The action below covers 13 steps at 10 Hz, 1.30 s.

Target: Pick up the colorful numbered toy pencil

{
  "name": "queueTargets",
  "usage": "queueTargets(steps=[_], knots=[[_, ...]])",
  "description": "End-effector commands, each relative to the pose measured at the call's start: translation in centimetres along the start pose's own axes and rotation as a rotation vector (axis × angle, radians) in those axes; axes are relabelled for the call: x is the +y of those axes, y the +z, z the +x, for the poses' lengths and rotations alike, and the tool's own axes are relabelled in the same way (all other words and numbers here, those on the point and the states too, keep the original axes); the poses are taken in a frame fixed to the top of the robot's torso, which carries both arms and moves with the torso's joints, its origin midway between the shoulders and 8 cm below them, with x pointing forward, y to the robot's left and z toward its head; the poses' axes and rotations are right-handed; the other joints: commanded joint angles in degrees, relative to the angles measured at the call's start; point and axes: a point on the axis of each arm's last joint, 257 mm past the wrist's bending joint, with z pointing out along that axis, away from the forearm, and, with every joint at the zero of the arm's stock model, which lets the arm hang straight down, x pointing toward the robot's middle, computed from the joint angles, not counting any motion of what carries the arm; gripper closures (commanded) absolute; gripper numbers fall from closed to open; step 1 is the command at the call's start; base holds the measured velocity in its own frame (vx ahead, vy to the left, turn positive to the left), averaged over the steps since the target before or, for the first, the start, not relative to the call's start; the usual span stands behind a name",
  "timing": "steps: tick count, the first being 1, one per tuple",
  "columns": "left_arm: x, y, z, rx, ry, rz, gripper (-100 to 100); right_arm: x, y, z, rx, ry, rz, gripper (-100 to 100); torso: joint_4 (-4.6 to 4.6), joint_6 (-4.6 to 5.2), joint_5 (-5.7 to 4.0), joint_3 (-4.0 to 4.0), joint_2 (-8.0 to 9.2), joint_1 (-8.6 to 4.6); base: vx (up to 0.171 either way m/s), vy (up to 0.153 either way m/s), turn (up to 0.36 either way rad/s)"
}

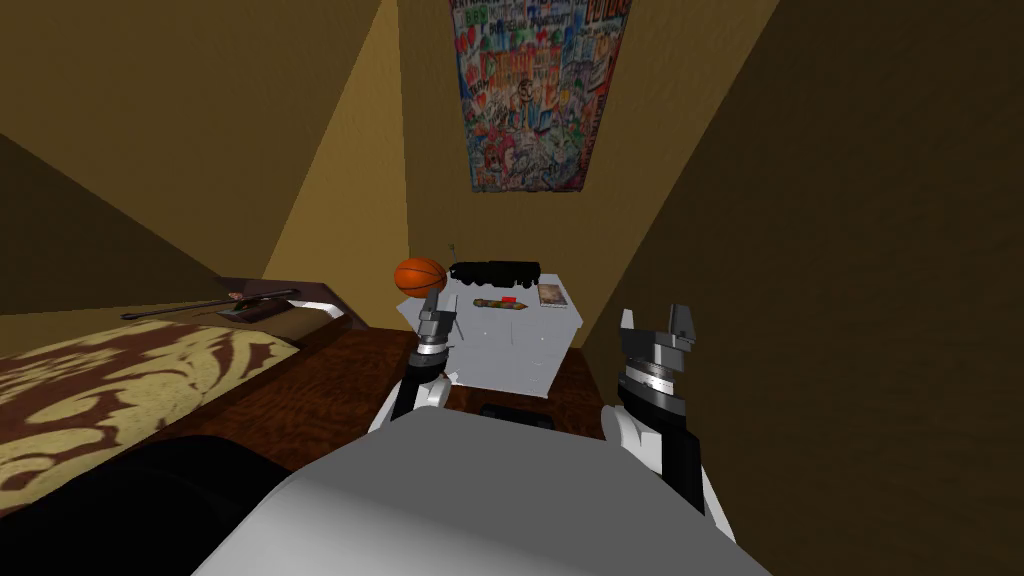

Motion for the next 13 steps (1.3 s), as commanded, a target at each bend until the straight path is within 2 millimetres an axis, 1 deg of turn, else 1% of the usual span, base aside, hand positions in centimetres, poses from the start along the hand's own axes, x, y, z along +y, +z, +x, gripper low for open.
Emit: queueTargets(steps=[1, 3, 4, 6, 7, 8, 9, 10, 11, 12, 13], knots=[[0.8, 0.5, 0.4, 0.036, 0.014, -0.026, -100, 0.0, 0.0, 0.0, 0.0, 0.0, 0.0, 0, 0.0, 0.0, 0.0, 0.0, 0.0, 0.0, -0.019, -0.063, -0.058], [1.7, 1.2, 0.7, 0.063, 0.028, -0.054, -100, 0.0, 0.0, 0.0, 0.0, 0.0, 0.0, 0, 0.01, 0.01, -0.07, 0.04, 0.06, -0.33, -0.031, -0.104, -0.05], [1.9, 1.2, 0.7, 0.062, 0.028, -0.061, -100, 0.0, 0.0, 0.0, 0.0, 0.0, 0.0, 0, 0.02, 0.01, -0.09, 0.07, 0.13, -0.41, -0.042, -0.095, -0.015], [2.6, 2.3, 0.8, 0.081, 0.043, -0.085, -100, 0.0, 0.0, 0.0, 0.0, 0.0, 0.0, 0, 0.03, 0.01, -0.08, 0.08, 0.13, -0.35, -0.034, -0.093, -0.054], [3.2, 2.2, 0.7, 0.079, 0.044, -0.108, -100, 0.0, 0.0, 0.0, 0.0, 0.0, 0.0, 0, 0.03, 0.02, -0.09, 0.07, 0.12, -0.38, -0.024, -0.086, -0.019], [3.6, 2.8, 0.7, 0.085, 0.052, -0.122, -100, 0.0, 0.0, 0.0, 0.0, 0.0, 0.0, 0, 0.02, 0.0, -0.08, 0.06, 0.1, -0.34, -0.023, -0.083, -0.035], [4.0, 2.8, 0.6, 0.083, 0.053, -0.136, -100, 0.0, 0.0, 0.0, 0.0, 0.0, 0.0, 0, 0.02, 0.01, -0.08, 0.05, 0.09, -0.32, -0.015, -0.069, -0.026], [4.4, 3.5, 0.6, 0.087, 0.061, -0.147, -100, 0.0, 0.0, 0.0, 0.0, 0.0, 0.0, 0, 0.02, 0.0, -0.07, 0.04, 0.07, -0.27, -0.029, -0.11, -0.049], [4.8, 3.4, 0.5, 0.084, 0.062, -0.166, -100, 0.0, 0.0, 0.0, 0.0, 0.0, 0.0, 0, 0.02, 0.01, -0.09, 0.06, 0.1, -0.4, -0.023, -0.089, -0.022], [4.9, 4.3, 0.4, 0.088, 0.069, -0.167, -100, 0.0, 0.0, 0.0, 0.0, 0.0, 0.0, 0, 0.02, 0.0, -0.09, 0.05, 0.09, -0.34, -0.014, -0.088, -0.067], [5.7, 4.1, 0.2, 0.083, 0.07, -0.197, -100, 0.0, 0.0, 0.0, 0.0, 0.0, 0.0, 0, 0.02, 0.01, -0.08, 0.04, 0.06, -0.34, -0.014, -0.064, -0.018]])
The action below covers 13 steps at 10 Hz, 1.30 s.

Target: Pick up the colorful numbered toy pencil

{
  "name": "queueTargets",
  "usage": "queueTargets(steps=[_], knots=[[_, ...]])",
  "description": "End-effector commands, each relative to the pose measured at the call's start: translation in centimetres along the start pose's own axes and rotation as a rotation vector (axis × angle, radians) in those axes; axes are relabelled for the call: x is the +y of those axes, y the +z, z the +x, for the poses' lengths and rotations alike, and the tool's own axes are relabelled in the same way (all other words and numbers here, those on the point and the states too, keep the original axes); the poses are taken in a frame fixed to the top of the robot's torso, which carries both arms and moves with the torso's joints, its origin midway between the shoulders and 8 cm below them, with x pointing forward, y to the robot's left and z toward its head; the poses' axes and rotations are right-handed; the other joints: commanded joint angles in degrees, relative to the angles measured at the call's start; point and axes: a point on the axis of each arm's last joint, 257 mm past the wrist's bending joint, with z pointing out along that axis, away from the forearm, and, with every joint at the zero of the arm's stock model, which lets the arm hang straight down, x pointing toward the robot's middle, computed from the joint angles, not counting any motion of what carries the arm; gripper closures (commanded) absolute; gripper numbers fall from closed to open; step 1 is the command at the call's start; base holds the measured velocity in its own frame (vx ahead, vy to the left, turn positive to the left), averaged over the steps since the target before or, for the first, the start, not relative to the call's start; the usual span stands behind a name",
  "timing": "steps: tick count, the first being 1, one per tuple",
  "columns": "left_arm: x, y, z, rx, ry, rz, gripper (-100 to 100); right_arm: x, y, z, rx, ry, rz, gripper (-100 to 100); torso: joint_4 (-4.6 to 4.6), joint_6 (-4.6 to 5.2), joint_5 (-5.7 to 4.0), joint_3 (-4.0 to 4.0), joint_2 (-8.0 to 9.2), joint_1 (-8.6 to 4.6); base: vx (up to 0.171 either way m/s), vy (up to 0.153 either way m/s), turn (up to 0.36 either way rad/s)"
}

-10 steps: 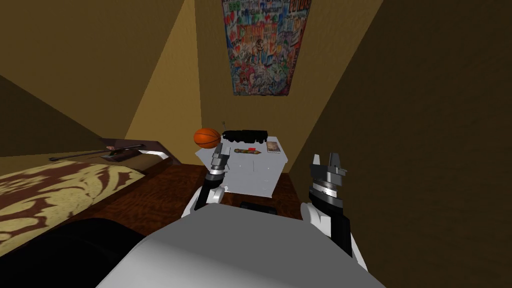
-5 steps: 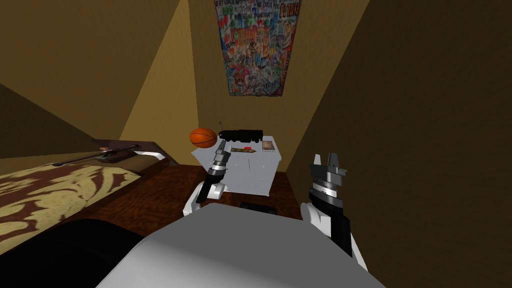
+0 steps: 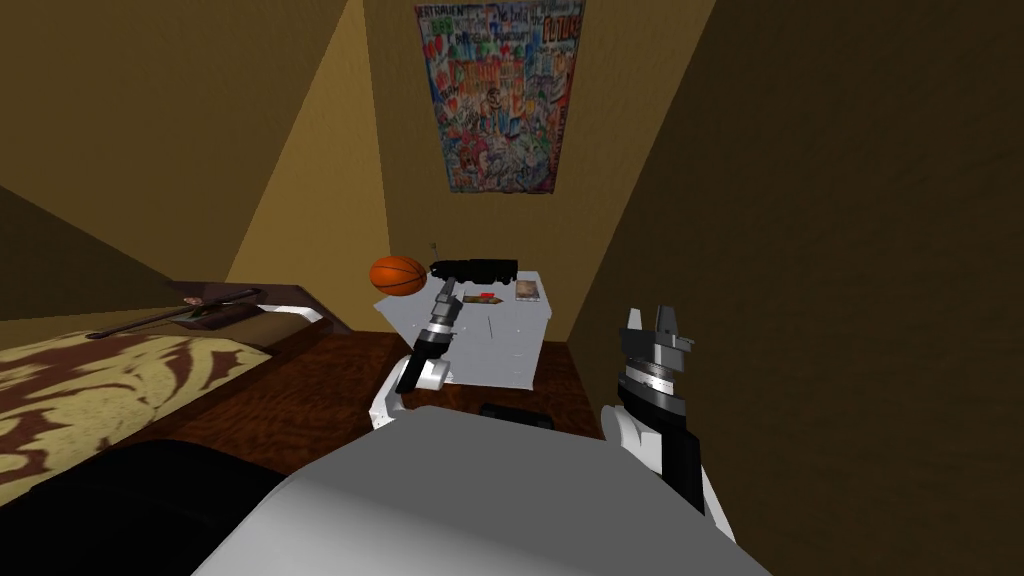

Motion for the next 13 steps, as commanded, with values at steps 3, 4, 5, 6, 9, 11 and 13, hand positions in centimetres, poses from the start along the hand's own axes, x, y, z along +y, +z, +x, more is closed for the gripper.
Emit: queueTargets(steps=[3, 4, 5, 6, 9, 11, 13], knots=[[1.2, 1.0, -0.5, -0.006, 0.008, -0.053, -100, 0.0, 0.0, 0.0, 0.0, 0.0, 0.0, 0, 0.0, 0.0, 0.0, -0.01, -0.01, -0.01, -0.013, -0.062, -0.021], [1.2, 2.0, -0.7, -0.008, 0.014, -0.058, -100, 0.0, 0.0, 0.0, 0.0, 0.0, 0.0, 0, 0.0, 0.0, 0.02, 0.0, 0.01, 0.12, -0.033, -0.065, -0.065], [1.8, 1.9, -0.8, -0.011, 0.014, -0.082, -100, 0.0, 0.0, 0.0, 0.0, 0.0, 0.0, 0, 0.01, 0.01, 0.01, 0.03, 0.05, 0.03, -0.027, -0.066, -0.022], [2.1, 1.9, -0.8, -0.012, 0.014, -0.091, -100, 0.0, 0.0, 0.0, 0.0, 0.0, 0.0, 0, 0.01, 0.0, 0.01, 0.03, 0.05, 0.03, -0.002, -0.03, 0.013], [3.0, 2.7, -1.3, -0.022, 0.019, -0.132, -100, 0.0, 0.0, 0.0, 0.0, 0.0, 0.0, 0, -0.01, 0.0, 0.0, -0.01, -0.02, 0.01, -0.006, -0.056, -0.024], [3.6, 3.6, -1.8, -0.032, 0.022, -0.166, -100, 0.0, 0.0, 0.0, 0.0, 0.0, 0.0, 0, 0.0, 0.01, 0.02, 0.01, 0.02, 0.05, -0.019, -0.062, -0.036], [3.8, 4.5, -2.2, -0.04, 0.025, -0.177, -100, 0.0, 0.0, 0.0, 0.0, 0.0, 0.0, 0, 0.0, -0.01, 0.03, -0.01, -0.02, 0.14, -0.009, -0.042, -0.021]])
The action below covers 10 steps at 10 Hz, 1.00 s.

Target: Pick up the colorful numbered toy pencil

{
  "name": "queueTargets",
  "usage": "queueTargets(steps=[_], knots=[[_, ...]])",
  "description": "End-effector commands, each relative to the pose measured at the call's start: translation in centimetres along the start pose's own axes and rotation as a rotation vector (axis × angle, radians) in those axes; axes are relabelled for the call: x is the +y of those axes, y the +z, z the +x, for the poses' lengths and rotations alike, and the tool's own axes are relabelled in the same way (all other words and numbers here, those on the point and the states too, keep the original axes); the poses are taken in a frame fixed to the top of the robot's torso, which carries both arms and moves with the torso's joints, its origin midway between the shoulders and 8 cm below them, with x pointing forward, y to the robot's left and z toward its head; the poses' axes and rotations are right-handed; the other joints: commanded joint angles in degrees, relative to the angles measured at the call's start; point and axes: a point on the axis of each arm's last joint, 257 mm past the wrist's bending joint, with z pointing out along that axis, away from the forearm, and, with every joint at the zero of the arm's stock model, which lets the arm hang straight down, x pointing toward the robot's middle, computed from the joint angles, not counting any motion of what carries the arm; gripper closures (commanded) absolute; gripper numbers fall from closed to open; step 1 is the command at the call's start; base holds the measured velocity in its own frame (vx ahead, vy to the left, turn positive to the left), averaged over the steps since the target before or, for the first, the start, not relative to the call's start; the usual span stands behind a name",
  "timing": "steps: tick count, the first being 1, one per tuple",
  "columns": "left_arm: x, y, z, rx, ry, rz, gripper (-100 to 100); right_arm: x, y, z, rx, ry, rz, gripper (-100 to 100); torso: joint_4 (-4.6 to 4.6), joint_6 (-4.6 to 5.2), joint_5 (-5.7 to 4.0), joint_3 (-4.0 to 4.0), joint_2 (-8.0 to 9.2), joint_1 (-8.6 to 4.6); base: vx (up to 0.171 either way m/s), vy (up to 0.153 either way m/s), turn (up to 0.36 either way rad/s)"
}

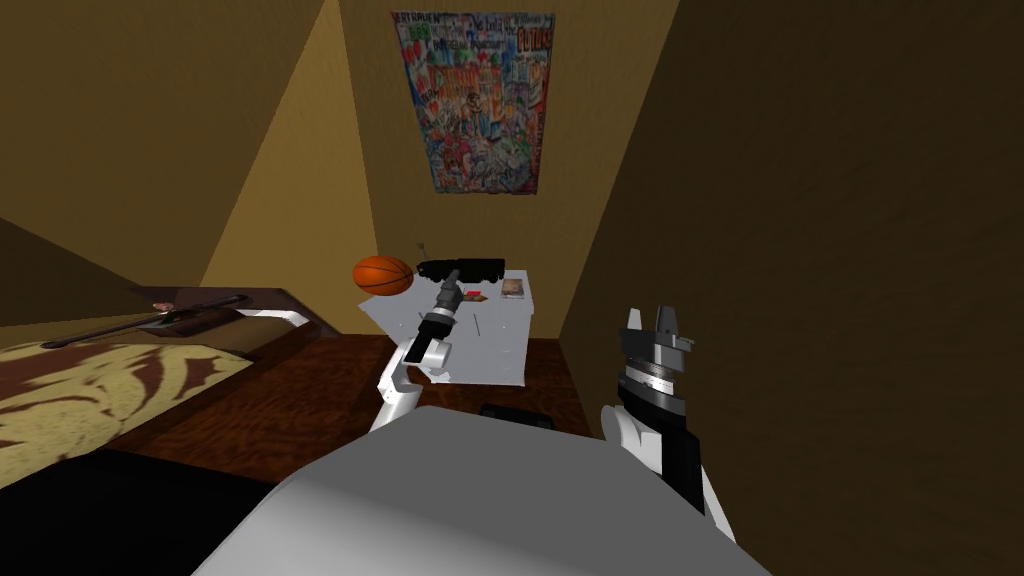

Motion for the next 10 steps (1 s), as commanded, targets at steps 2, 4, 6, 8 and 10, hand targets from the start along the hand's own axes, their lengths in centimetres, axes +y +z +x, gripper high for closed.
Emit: queueTargets(steps=[2, 4, 6, 8, 10], knots=[[1.2, 0.3, -0.3, -0.011, 0.0, -0.052, -100, 0.0, 0.0, 0.0, 0.0, 0.0, 0.0, 0, 0.0, -0.02, -0.01, 0.01, 0.01, -0.03, -0.012, -0.048, -0.008], [1.7, 1.3, -0.8, -0.024, 0.0, -0.086, -100, 0.0, 0.0, 0.0, 0.0, 0.0, 0.0, 0, 0.0, 0.0, 0.0, 0.0, 0.0, -0.01, -0.012, -0.057, -0.03], [1.9, 2.2, -1.2, -0.035, -0.002, -0.105, -100, 0.0, 0.0, 0.0, 0.0, 0.0, 0.0, 0, 0.0, -0.02, 0.01, 0.0, -0.01, 0.07, -0.014, -0.039, -0.016], [3.1, 2.1, -1.4, -0.043, -0.002, -0.152, -100, 0.0, 0.0, 0.0, 0.0, 0.0, 0.0, 0, 0.0, -0.02, 0.0, 0.02, 0.03, 0.0, -0.015, -0.042, -0.009], [3.4, 3.0, -1.9, -0.055, -0.006, -0.179, -100, 0.0, 0.0, 0.0, 0.0, 0.0, 0.0, 0, 0.0, -0.01, 0.0, 0.0, 0.0, 0.01, -0.012, -0.055, -0.024]])
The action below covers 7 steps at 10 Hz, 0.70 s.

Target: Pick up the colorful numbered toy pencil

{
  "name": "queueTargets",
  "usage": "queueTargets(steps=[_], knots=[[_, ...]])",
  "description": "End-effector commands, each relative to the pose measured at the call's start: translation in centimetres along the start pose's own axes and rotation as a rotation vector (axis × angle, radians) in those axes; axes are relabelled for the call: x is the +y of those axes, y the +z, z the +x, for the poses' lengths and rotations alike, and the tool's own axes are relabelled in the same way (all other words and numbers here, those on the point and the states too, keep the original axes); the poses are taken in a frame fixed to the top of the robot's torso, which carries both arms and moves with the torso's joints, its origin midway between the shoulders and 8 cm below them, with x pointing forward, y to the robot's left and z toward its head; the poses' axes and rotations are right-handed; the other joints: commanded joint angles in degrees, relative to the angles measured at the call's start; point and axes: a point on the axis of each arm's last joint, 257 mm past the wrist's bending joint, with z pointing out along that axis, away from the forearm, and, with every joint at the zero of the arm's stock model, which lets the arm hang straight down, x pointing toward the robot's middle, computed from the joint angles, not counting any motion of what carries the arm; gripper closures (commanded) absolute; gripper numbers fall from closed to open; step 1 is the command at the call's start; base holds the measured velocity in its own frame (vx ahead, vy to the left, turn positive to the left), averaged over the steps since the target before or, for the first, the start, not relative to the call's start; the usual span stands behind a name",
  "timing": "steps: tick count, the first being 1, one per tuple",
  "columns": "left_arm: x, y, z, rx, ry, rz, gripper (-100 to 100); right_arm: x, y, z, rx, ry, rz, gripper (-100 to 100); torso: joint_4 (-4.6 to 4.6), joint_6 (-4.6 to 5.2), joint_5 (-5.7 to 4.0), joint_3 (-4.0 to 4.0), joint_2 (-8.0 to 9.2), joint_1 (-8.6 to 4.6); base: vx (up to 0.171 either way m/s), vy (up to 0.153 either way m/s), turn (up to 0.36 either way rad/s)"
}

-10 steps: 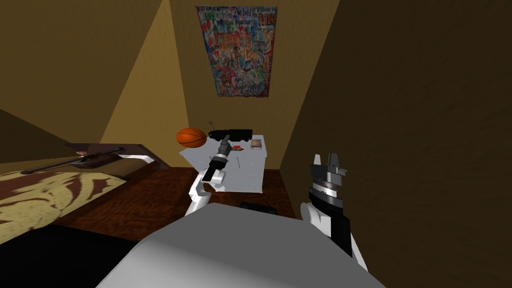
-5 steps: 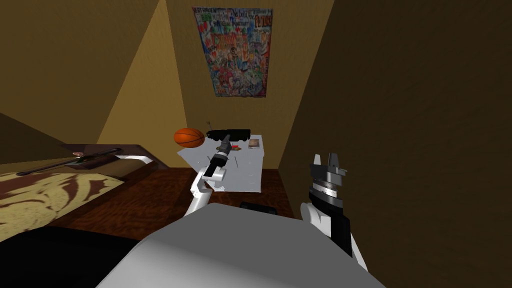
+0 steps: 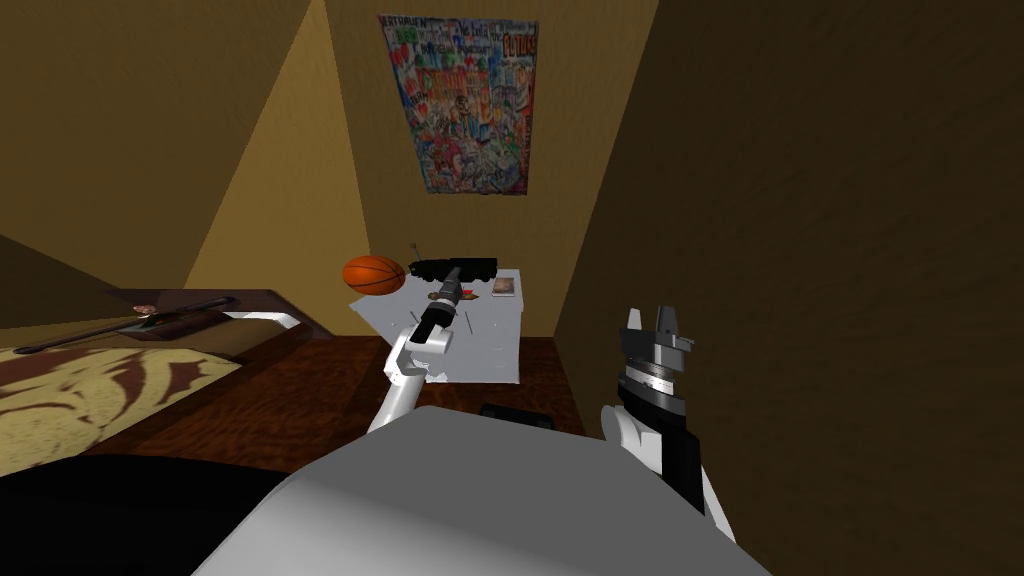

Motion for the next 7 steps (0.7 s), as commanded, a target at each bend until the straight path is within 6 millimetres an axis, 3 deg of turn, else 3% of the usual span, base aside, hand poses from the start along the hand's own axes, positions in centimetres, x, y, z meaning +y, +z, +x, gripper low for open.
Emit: queueTargets(steps=[1, 2, 7], knots=[[1.0, 0.1, -0.2, -0.008, 0.0, -0.041, -100, 0.0, 0.0, 0.0, 0.0, 0.0, 0.0, 0, 0.0, 0.0, 0.0, 0.0, 0.0, 0.0, -0.008, -0.024, 0.005], [0.5, 1.1, -0.5, -0.016, -0.006, -0.043, -100, 0.0, 0.0, 0.0, 0.0, 0.0, 0.0, 0, 0.0, -0.01, 0.02, 0.0, -0.01, 0.1, -0.018, -0.039, -0.025], [2.6, 1.8, -1.2, -0.04, -0.014, -0.148, -100, 0.0, 0.0, 0.0, 0.0, 0.0, 0.0, 0, 0.0, -0.01, 0.02, 0.0, 0.0, 0.07, -0.009, -0.031, -0.009]])
